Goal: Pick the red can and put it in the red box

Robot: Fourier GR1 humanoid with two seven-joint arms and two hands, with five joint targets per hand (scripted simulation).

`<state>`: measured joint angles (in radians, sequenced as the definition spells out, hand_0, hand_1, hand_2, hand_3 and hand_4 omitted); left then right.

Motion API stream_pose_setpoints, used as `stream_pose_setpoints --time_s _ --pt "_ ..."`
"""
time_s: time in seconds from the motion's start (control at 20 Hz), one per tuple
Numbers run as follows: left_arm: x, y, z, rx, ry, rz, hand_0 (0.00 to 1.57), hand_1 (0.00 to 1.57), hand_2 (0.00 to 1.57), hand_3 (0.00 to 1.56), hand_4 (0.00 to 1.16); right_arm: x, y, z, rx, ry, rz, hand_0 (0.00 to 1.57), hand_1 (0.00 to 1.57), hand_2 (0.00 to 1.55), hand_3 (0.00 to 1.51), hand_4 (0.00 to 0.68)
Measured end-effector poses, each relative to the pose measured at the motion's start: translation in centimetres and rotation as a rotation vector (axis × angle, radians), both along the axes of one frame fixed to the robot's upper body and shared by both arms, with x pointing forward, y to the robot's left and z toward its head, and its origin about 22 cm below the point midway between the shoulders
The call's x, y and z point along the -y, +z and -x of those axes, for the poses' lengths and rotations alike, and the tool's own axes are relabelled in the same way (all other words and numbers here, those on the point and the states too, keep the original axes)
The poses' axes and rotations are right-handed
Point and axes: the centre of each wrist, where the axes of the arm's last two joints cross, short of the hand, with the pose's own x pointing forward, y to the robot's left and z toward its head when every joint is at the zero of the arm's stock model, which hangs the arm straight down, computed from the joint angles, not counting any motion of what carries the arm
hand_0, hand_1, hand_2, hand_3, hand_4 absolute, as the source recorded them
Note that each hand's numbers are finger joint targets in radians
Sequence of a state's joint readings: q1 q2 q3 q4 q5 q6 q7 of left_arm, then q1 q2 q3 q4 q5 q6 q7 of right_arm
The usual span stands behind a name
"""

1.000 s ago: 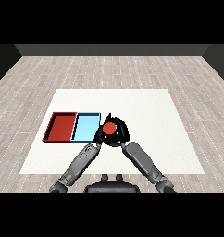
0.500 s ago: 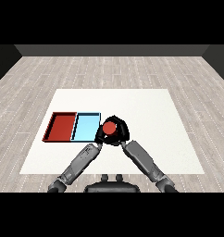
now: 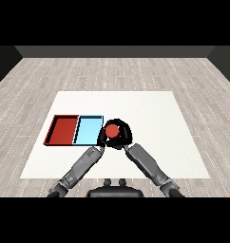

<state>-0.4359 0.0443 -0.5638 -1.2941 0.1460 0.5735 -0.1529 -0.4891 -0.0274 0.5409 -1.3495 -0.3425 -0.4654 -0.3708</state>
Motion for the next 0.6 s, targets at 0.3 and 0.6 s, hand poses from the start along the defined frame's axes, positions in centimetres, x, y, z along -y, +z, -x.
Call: stream_pose_setpoints --time_s 0.3,0.6 --pt "-0.01 0.25 0.05 0.0 0.007 0.011 1.57 1.57 1.53 1.42 0.91 0.0 0.16 -0.04 0.013 0.001 -0.01 1.51 1.51 1.46 1.4 0.547" --pt "0.36 0.41 -0.03 0.02 -0.003 0.045 1.57 1.57 1.57 1.49 1.14 0.33 0.75 0.11 0.002 0.03 -0.031 0.0 0.0 0.0 0.0 0.0"
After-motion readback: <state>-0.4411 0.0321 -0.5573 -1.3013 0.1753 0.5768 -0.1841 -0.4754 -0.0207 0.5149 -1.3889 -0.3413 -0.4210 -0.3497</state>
